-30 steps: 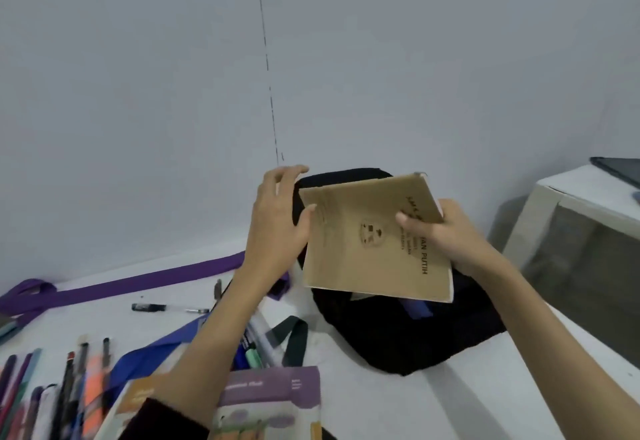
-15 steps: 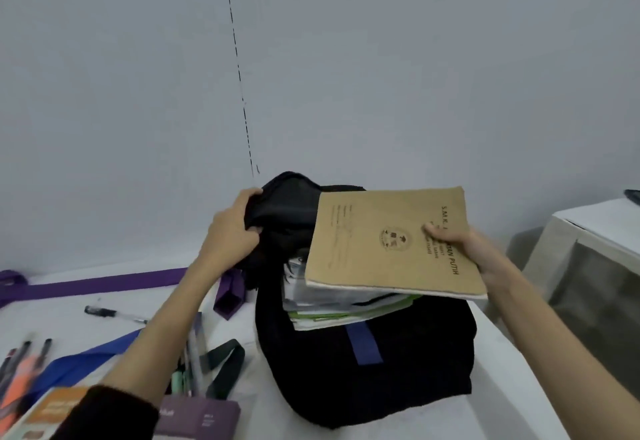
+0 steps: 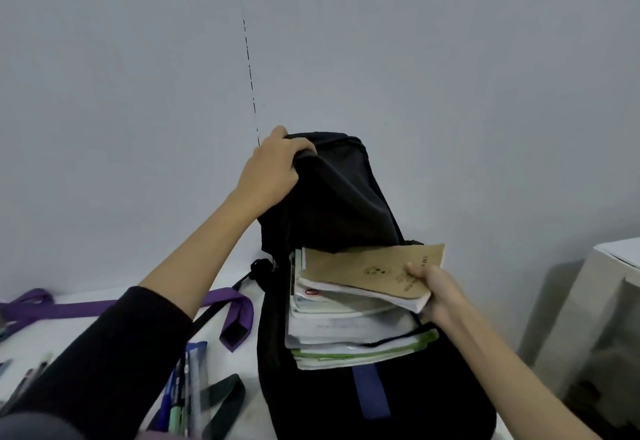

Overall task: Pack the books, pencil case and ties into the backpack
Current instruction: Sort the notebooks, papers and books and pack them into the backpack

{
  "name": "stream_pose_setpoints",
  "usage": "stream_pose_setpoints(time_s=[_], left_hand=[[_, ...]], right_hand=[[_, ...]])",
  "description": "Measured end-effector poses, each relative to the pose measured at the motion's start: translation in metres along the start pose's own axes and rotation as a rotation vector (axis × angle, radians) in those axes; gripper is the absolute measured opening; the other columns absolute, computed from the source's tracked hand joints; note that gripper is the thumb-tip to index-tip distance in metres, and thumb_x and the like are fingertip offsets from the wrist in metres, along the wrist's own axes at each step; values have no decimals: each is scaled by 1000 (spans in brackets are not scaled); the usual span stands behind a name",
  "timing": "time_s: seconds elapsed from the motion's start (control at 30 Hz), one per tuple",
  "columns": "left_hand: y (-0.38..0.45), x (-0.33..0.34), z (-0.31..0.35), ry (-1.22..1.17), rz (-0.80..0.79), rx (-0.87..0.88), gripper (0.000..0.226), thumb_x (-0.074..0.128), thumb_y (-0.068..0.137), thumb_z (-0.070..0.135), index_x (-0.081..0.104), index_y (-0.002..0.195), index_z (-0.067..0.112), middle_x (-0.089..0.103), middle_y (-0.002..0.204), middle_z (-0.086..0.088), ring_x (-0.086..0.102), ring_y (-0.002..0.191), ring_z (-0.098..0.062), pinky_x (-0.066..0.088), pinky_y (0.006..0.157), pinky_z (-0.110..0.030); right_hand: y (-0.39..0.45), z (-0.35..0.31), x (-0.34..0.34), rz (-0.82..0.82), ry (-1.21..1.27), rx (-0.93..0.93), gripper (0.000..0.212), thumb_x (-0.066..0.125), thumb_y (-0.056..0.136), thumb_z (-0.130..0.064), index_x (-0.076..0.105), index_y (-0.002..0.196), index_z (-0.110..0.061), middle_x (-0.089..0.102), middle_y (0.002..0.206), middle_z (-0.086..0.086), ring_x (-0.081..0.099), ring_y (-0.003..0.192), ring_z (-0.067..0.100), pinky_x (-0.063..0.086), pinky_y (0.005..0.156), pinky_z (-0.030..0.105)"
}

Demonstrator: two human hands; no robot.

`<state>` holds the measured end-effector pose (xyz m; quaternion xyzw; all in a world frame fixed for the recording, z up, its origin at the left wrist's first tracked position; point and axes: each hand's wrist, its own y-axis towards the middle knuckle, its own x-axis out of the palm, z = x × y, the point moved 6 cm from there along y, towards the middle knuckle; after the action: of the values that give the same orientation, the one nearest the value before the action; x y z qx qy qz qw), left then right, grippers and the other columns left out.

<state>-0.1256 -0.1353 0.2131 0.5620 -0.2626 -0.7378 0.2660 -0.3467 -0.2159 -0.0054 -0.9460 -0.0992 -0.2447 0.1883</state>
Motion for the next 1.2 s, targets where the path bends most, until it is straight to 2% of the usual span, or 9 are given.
stream_pose_setpoints(time_s=[0.2,0.27,0.4,0.5,0.6,0.7,0.87,1.07,1.2], left_hand=[[-4,6,12,-18,12,25,44,42,85,-2,65,112,25,41,98,-3,53,88,-33,47,79,-38],[-6,5,14,-1,-3,39,45,42,85,-1,64,113,25,39,97,-1,52,87,-32,46,76,-38],[-10,1,10,39,-37,79,47,42,82,-2,63,113,26,39,95,-1,51,84,-29,45,72,-37],[-10,2,10,45,-58,107,47,43,82,-2,63,114,27,37,94,1,51,82,-29,45,71,-36],[-9,5,14,49,-68,123,48,42,82,-2,62,114,27,37,95,1,50,80,-30,44,70,-36],[-10,7,18,60,-73,140,47,42,82,-1,61,114,28,38,95,1,51,78,-31,46,69,-40],[-11,6,17,93,-100,160,50,43,81,-2,60,115,29,36,95,3,51,76,-31,48,71,-42],[-9,6,17,161,-140,165,49,44,82,2,58,117,33,38,98,3,52,73,-30,39,61,-34],[-7,8,17,232,-155,162,50,45,82,4,57,118,36,45,105,-1,51,72,-27,30,58,-29]], right_hand=[[-4,48,71,-161,242,137,19,42,100,-11,49,115,-2,64,93,17,62,86,27,57,65,46],[-4,56,82,-220,-29,199,27,47,99,-23,52,115,-2,68,91,17,66,82,29,56,70,48],[-19,56,72,-552,-899,235,68,49,84,-61,68,90,4,70,67,16,66,49,20,49,41,22],[-24,34,69,-508,-1144,-114,44,65,83,-49,68,66,-9,63,52,1,55,42,10,44,45,22],[-23,10,81,-297,-1600,-734,34,69,79,-48,71,99,-21,66,93,-7,56,93,10,44,83,26],[-13,25,83,-386,-1987,-760,54,52,90,-51,47,138,-28,43,145,-11,32,134,16,18,114,37],[17,33,70,-231,-2036,-723,46,34,100,-42,36,144,-30,36,150,-11,27,141,19,13,116,37],[42,25,79,-180,-1925,-716,42,43,96,-39,49,136,-33,49,141,-10,44,129,19,28,110,33],[43,25,82,-167,-1878,-754,41,44,94,-34,51,134,-33,49,140,-12,44,128,16,23,113,33]])
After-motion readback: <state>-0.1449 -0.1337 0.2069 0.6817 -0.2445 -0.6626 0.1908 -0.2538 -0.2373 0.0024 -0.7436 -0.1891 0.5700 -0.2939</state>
